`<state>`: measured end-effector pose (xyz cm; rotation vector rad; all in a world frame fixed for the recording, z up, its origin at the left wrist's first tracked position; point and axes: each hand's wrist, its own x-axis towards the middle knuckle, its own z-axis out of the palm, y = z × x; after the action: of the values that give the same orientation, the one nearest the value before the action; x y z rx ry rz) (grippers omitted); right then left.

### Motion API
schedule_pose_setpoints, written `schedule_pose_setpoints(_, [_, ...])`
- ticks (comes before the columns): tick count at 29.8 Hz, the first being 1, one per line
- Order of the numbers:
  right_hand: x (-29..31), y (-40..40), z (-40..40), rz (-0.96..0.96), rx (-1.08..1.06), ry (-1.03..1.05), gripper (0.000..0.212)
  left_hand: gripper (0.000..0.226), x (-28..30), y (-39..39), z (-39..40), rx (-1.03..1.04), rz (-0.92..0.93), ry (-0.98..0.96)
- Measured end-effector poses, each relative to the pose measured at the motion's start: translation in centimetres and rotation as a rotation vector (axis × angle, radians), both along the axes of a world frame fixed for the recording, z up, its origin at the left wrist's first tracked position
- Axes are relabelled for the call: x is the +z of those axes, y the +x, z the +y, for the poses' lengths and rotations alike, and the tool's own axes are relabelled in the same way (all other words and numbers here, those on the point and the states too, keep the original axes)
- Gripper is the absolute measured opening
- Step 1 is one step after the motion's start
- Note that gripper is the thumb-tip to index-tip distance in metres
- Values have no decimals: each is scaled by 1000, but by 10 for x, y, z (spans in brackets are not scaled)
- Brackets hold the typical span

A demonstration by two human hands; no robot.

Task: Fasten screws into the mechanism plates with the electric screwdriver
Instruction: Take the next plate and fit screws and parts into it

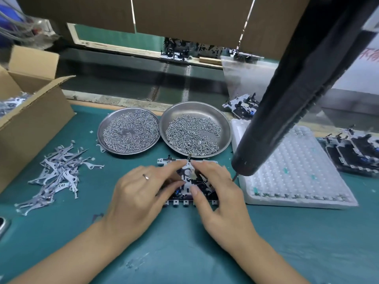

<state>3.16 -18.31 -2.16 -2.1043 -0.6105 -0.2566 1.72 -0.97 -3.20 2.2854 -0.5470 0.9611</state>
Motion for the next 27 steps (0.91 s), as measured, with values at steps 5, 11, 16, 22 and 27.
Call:
schedule_pose_setpoints(5, [5, 3, -5, 23, 23, 214, 19, 37, -1, -3, -8, -69, -79, 33])
schedule_pose_setpoints(11, [13, 9, -10, 310, 51, 451, 15, 31, 0, -3, -10, -56, 5, -90])
schedule_pose_setpoints(16, [15, 7, -9, 484, 249, 637, 30, 32, 0, -4, -13, -41, 186, -298])
schedule_pose_setpoints(22, [5, 7, -1, 285, 132, 455, 28, 33, 1, -2, -17, -17, 250, -205])
schedule_pose_setpoints(27, [12, 15, -17, 32, 119, 199, 21, 17, 9, -7, -10, -26, 162, -155])
